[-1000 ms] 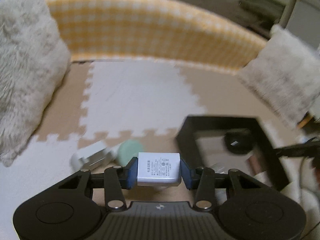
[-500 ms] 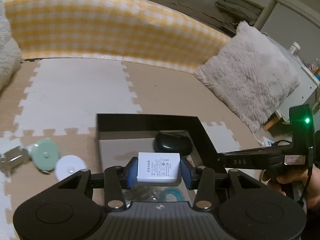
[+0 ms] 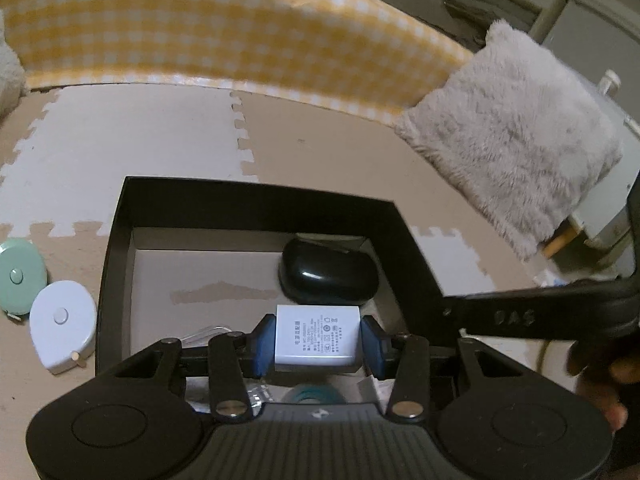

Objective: Organize rigid objects
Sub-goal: 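Carry the white charger into the black box and release it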

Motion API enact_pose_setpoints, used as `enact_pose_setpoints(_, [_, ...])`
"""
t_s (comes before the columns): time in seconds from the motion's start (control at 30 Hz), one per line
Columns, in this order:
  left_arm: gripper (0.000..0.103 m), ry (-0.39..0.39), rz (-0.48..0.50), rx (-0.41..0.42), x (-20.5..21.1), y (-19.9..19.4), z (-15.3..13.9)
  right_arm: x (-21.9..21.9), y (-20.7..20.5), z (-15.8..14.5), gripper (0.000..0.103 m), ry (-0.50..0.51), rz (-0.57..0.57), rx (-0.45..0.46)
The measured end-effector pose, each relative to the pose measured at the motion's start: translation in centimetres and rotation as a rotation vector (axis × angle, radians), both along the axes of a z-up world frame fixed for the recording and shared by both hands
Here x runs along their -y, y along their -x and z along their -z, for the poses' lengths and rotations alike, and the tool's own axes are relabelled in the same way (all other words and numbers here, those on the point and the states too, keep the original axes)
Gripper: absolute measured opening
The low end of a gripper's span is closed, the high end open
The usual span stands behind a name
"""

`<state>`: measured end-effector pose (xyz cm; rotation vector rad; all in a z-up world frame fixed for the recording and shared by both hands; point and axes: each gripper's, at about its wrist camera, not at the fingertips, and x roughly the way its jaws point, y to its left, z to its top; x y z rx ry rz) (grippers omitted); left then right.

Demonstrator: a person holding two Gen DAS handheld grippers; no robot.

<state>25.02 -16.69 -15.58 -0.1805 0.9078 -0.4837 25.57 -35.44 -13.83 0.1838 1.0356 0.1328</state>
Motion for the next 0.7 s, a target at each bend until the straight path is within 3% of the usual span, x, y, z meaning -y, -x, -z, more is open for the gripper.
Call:
enact_pose_setpoints(0.13, [0.049, -0.025, 0.018, 0.012, -0.2, -0.2, 0.3, -0.1, 0.0, 0.1, 0.009, 0.004, -0.001, -0.002])
enact_pose_setpoints(0.23, [0.062, -0.041, 0.031, 0.013, -0.1, -0.2, 0.2, 0.0, 0.0, 0.0, 0.009, 0.004, -0.002, -0.003])
enact_pose_setpoints(0.7, [0.093, -0.064, 0.106, 0.011, 0.5, 0.8, -1.2, 0.0, -0.1, 0.1, 0.009, 0.001, -0.001, -0.003])
